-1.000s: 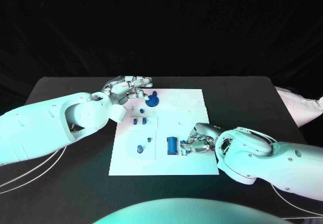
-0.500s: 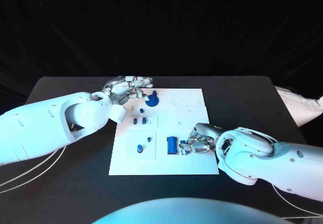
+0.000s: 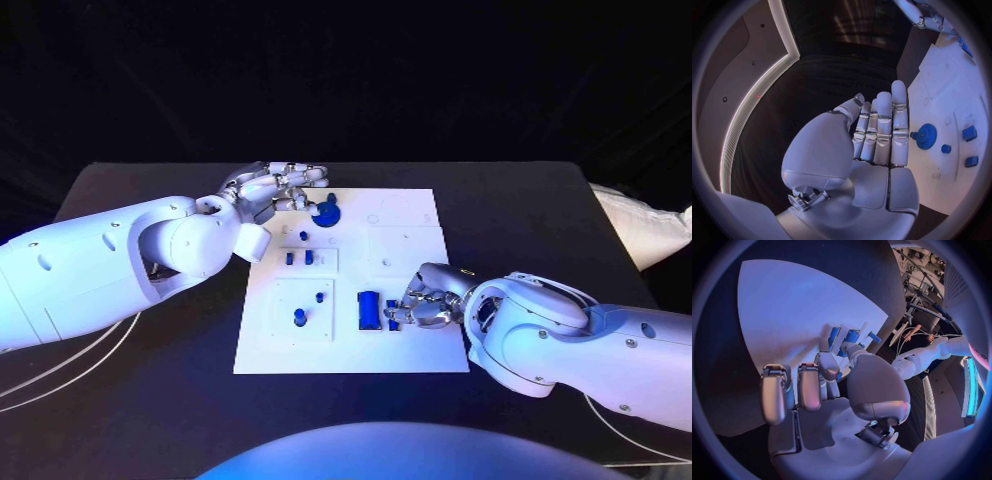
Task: Assemble the parts on the task board
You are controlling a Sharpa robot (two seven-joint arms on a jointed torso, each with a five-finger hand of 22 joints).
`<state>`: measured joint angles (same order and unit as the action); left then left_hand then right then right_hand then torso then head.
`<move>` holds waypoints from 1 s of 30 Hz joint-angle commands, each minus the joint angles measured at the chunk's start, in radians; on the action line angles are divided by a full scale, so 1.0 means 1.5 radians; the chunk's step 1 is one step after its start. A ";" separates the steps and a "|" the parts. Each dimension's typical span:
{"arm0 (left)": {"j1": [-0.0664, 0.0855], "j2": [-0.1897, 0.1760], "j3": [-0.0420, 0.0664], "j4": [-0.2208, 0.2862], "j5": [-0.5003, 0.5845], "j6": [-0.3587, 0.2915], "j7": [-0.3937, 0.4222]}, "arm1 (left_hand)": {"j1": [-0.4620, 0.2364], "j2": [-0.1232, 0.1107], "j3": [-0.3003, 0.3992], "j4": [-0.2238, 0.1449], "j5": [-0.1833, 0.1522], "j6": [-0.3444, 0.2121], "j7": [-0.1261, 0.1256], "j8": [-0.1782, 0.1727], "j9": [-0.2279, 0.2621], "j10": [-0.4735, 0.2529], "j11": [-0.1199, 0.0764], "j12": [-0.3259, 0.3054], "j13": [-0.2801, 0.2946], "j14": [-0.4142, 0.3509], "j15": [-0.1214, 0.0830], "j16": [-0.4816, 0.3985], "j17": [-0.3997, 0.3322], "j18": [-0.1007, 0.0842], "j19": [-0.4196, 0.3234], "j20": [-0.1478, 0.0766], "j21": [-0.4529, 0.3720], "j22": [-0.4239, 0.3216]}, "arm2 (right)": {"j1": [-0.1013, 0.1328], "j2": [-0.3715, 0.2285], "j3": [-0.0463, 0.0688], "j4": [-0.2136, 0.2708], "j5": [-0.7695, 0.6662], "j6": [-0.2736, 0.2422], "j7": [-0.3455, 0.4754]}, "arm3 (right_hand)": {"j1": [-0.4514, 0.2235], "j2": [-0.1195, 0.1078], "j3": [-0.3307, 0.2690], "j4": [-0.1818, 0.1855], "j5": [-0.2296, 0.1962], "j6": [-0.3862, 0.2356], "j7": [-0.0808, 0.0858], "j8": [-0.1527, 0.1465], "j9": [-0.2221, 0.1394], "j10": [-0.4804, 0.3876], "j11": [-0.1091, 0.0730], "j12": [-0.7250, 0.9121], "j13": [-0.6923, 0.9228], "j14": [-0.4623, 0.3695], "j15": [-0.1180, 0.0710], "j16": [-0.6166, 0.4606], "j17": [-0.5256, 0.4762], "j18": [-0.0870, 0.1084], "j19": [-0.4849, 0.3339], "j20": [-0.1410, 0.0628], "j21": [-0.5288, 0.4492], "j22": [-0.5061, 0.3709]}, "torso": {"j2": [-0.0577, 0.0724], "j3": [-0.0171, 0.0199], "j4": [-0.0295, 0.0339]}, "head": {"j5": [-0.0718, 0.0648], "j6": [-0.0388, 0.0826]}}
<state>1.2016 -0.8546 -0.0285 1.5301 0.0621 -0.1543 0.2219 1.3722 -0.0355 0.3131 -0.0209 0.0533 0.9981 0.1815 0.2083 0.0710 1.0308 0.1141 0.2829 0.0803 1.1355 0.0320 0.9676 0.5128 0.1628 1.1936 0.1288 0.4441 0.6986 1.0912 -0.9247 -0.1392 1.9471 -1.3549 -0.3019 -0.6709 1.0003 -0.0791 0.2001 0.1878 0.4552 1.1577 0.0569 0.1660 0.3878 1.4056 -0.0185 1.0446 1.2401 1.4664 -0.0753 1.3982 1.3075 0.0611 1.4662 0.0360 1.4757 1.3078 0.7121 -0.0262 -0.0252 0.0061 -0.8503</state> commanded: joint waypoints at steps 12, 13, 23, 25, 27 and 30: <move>0.000 0.000 0.001 0.000 -0.004 0.012 0.003 | 0.006 -0.001 0.001 -0.005 -0.002 -0.005 0.000 0.005 -0.001 -0.007 0.001 0.006 -0.002 -0.009 0.000 0.000 -0.004 0.012 -0.005 -0.001 0.000 -0.001 | -0.001 -0.013 0.000 0.000 -0.007 0.025 0.033 | 0.072 0.001 -0.043 -0.038 -0.130 -0.011 0.004 0.001 0.002 -0.007 0.003 -0.024 -0.008 0.038 -0.003 -0.009 -0.003 -0.010 -0.004 -0.004 -0.003 0.051 | -0.001 -0.0002 -0.0007 | -0.002 0.003; 0.000 0.000 0.001 0.000 -0.004 0.012 0.003 | 0.006 -0.001 0.001 -0.006 -0.002 -0.006 0.001 0.005 -0.001 -0.007 0.001 0.007 -0.002 -0.011 0.000 -0.002 -0.005 0.012 -0.007 -0.001 -0.001 -0.002 | -0.001 -0.013 0.000 -0.001 -0.007 0.023 0.036 | 0.078 0.002 -0.045 -0.041 -0.142 -0.012 0.004 0.001 0.002 -0.008 0.004 -0.026 -0.009 0.037 -0.003 -0.010 -0.004 -0.010 -0.005 -0.003 -0.004 0.050 | -0.001 -0.0002 -0.0006 | -0.003 0.003; 0.000 0.001 0.000 -0.006 -0.003 0.003 0.011 | 0.002 0.004 0.002 -0.004 -0.001 0.005 -0.006 0.014 0.001 0.027 -0.003 0.023 -0.003 -0.090 0.008 -0.104 -0.066 0.010 -0.093 0.009 -0.066 -0.039 | 0.012 -0.051 0.013 -0.037 0.206 -0.068 0.196 | 0.119 0.004 -0.065 -0.057 -0.143 -0.078 0.031 -0.039 -0.019 -0.075 0.025 -0.183 -0.104 0.024 0.016 -0.058 -0.065 0.003 -0.039 0.012 -0.038 -0.006 | -0.011 -0.0021 0.0002 | -0.009 0.021; -0.001 0.002 0.000 -0.011 -0.003 -0.001 0.016 | 0.003 0.007 0.013 -0.002 -0.004 0.008 -0.007 0.009 0.000 0.042 -0.004 0.013 -0.008 -0.106 0.013 -0.170 -0.096 0.008 -0.129 0.014 -0.096 -0.058 | 0.026 -0.061 0.015 -0.051 0.300 -0.067 0.259 | 0.140 0.015 -0.059 -0.067 -0.144 -0.090 0.037 -0.046 -0.026 -0.120 0.031 -0.282 -0.168 0.006 0.019 -0.113 -0.129 0.016 -0.074 0.016 -0.076 -0.063 | -0.016 -0.0032 -0.0019 | -0.011 0.025; -0.002 0.004 -0.001 -0.017 -0.003 -0.004 0.020 | 0.005 0.006 0.023 -0.002 -0.001 0.007 -0.005 0.001 -0.001 0.044 0.001 -0.008 -0.012 -0.105 0.021 -0.226 -0.122 0.007 -0.149 0.021 -0.118 -0.074 | 0.038 -0.069 0.017 -0.060 0.371 -0.064 0.310 | 0.152 0.022 -0.056 -0.070 -0.153 -0.102 0.043 -0.053 -0.032 -0.154 0.036 -0.348 -0.215 -0.025 0.024 -0.203 -0.228 0.034 -0.125 0.020 -0.135 -0.148 | -0.022 -0.0041 -0.0017 | -0.014 0.029; -0.007 0.008 -0.001 -0.028 -0.002 -0.007 0.029 | 0.002 -0.001 0.041 0.000 0.001 0.002 -0.002 -0.016 -0.001 0.047 0.008 -0.054 -0.012 -0.092 0.035 -0.325 -0.164 0.007 -0.190 0.040 -0.168 -0.117 | 0.058 -0.076 0.017 -0.080 0.482 -0.059 0.392 | 0.173 0.035 -0.040 -0.072 -0.166 -0.114 0.056 -0.062 -0.043 -0.181 0.051 -0.443 -0.310 -0.099 0.037 -0.433 -0.443 0.075 -0.255 0.031 -0.327 -0.380 | -0.033 -0.0056 0.0001 | -0.017 0.039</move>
<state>1.1947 -0.8463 -0.0301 1.4936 0.0596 -0.1588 0.2317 1.3775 -0.0303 0.3718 -0.0203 0.0534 1.0047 0.1714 0.1870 0.0700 1.1028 0.1215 0.2105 0.0629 0.9990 0.0788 0.4996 0.2748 0.1628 0.9164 0.1852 0.2018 0.5311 1.1707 -1.0380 -0.1139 1.8382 -0.9210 -0.3739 -0.3054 1.2514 -0.0258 0.1360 0.0791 0.2085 0.9882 0.1362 0.0759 0.3250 1.1440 0.0536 0.4021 0.7946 1.3358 -0.0206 0.8014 0.6923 0.1649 1.1136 0.0802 1.0267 0.7879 0.6815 -0.0315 -0.0262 -0.0157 -0.8038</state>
